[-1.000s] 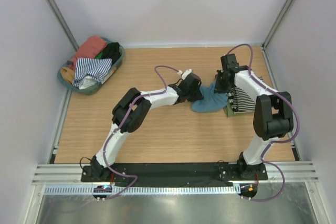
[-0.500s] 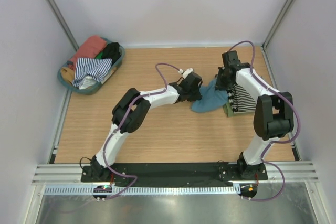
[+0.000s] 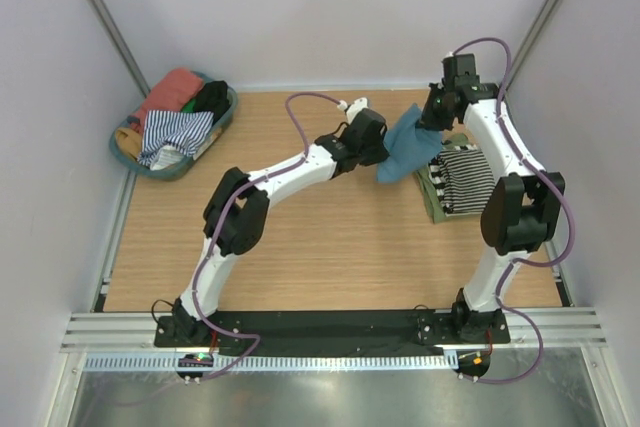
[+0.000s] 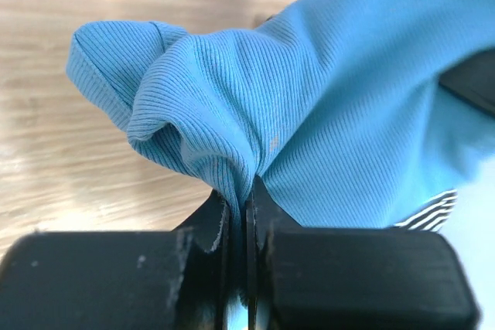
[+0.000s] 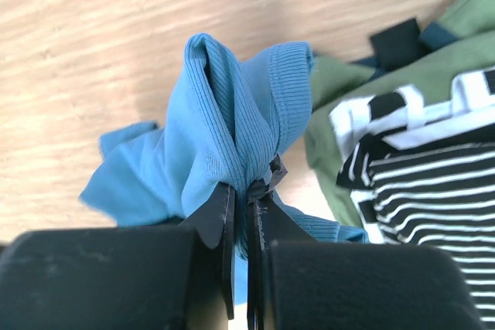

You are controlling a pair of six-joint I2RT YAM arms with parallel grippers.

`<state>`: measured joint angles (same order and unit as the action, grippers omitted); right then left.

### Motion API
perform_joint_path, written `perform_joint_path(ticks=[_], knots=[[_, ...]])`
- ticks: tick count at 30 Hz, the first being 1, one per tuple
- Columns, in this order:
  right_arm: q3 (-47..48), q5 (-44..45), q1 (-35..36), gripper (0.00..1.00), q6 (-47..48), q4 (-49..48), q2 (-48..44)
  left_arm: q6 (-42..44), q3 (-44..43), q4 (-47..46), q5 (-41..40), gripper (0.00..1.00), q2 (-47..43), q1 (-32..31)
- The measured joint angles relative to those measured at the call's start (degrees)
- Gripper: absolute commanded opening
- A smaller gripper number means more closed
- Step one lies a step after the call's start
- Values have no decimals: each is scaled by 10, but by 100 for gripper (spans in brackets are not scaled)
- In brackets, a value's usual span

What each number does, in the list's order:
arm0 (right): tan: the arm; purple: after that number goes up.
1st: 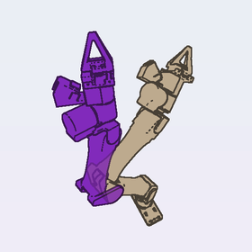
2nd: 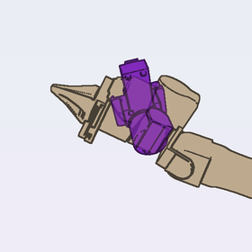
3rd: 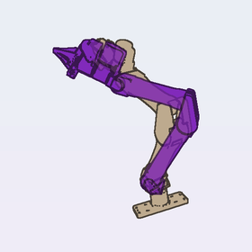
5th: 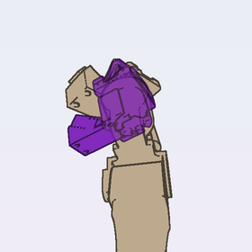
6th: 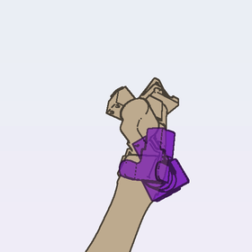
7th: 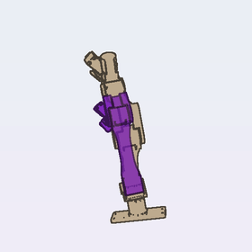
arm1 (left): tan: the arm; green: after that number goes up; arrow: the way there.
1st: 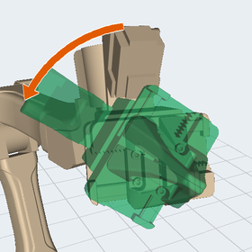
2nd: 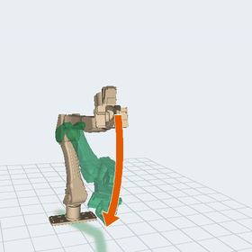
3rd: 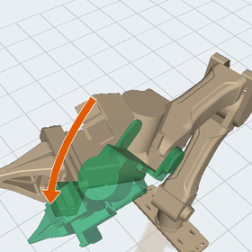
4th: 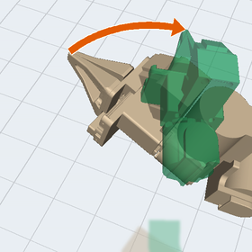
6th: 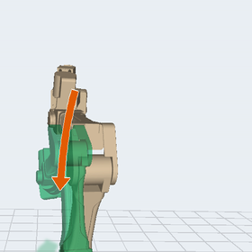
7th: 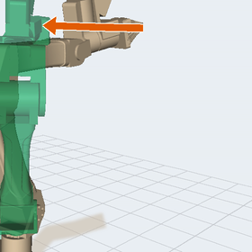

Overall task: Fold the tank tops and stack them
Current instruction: Neatly place the folded tank top to the corner

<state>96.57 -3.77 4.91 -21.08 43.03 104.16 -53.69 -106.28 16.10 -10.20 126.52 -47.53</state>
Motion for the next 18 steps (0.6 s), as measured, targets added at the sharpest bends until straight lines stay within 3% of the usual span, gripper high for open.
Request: perform_joint_path(ticks=[10, 18], knots=[[24, -8, -51, 1, 0, 34, 10, -1, -41, -14, 4, 0, 0, -7], [-55, -10, -128, 1, 0, 38, -94, -2, -83, -55, 25, 0, 13, -51]])
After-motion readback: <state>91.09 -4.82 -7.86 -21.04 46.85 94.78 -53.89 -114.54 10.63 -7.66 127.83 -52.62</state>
